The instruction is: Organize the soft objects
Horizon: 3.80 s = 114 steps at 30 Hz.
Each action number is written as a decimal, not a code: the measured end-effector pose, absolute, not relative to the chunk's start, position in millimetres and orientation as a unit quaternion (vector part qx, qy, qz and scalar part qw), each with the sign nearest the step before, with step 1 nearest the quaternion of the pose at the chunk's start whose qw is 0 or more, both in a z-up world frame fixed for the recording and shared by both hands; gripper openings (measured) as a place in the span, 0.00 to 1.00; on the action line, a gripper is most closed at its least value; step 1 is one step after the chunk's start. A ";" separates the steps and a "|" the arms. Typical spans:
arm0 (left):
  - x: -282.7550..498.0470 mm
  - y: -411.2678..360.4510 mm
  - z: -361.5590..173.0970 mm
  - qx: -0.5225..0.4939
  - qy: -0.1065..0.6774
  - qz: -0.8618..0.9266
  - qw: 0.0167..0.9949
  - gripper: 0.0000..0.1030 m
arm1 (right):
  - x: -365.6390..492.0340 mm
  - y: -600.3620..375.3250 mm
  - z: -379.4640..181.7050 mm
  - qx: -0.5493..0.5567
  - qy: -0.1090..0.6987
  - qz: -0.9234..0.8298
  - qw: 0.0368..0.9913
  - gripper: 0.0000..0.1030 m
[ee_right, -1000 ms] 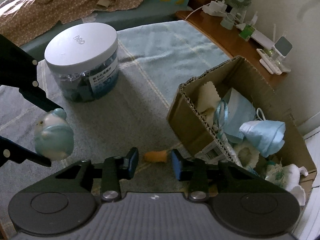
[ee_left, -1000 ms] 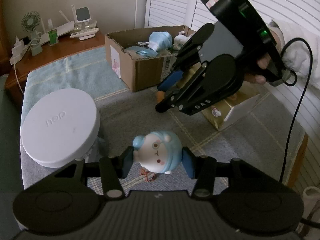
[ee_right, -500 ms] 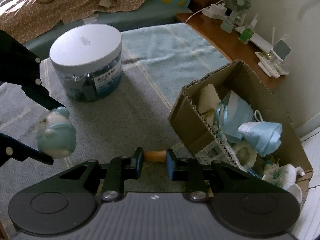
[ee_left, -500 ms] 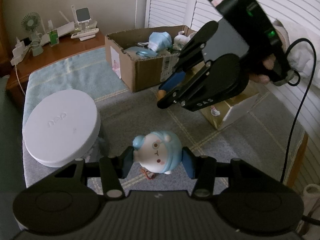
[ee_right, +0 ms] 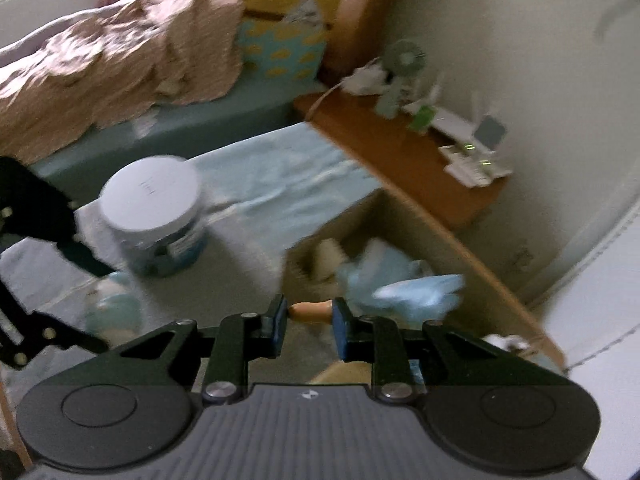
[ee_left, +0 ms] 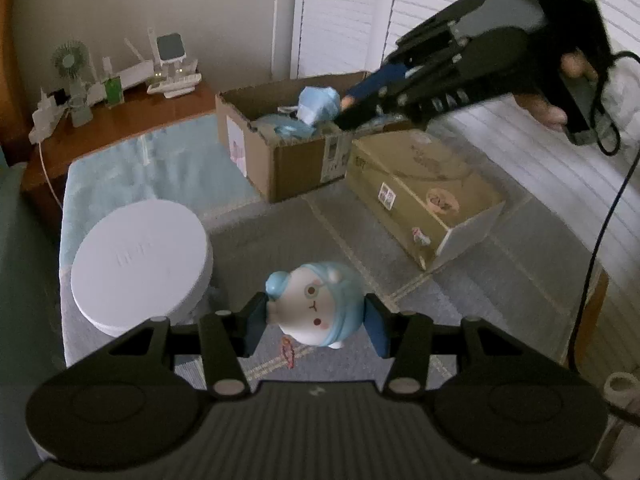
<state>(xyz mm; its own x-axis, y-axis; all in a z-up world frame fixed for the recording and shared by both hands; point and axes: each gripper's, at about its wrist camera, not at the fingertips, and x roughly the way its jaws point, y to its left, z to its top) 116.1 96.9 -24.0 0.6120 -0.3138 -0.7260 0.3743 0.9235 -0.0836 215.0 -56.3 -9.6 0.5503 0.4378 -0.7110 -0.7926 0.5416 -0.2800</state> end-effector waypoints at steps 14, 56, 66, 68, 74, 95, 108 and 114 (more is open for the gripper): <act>130.1 91.8 -7.9 0.039 0.382 -0.185 0.905 0.49 | 265.7 -96.1 -8.8 -0.238 0.303 0.277 0.880 0.63; 224.3 33.1 45.8 0.104 0.287 -0.088 0.948 1.00 | 140.5 -159.3 -13.7 -0.079 0.275 0.164 0.944 1.00; 147.5 29.1 42.4 0.054 0.330 -0.021 0.942 0.99 | 139.4 -162.0 -25.1 -0.032 0.338 0.053 0.939 1.00; 140.0 30.3 42.7 0.030 0.347 -0.017 0.937 0.99 | 135.8 -162.7 -27.5 -0.020 0.349 0.048 0.936 1.00; 122.8 27.4 46.0 0.003 0.354 -0.007 0.935 0.99 | 118.8 -159.0 -20.6 -0.027 0.343 0.043 0.938 1.00; 113.8 17.9 52.3 0.011 0.353 0.000 0.936 0.99 | 106.7 -160.7 -11.5 -0.027 0.332 0.040 0.942 1.00; 114.0 17.5 53.9 0.009 0.351 0.001 0.936 0.99 | 106.5 -161.6 -11.6 -0.026 0.331 0.041 0.942 1.00; 113.7 17.6 54.4 0.009 0.351 0.001 0.936 0.99 | 106.5 -161.5 -11.3 -0.027 0.331 0.041 0.942 1.00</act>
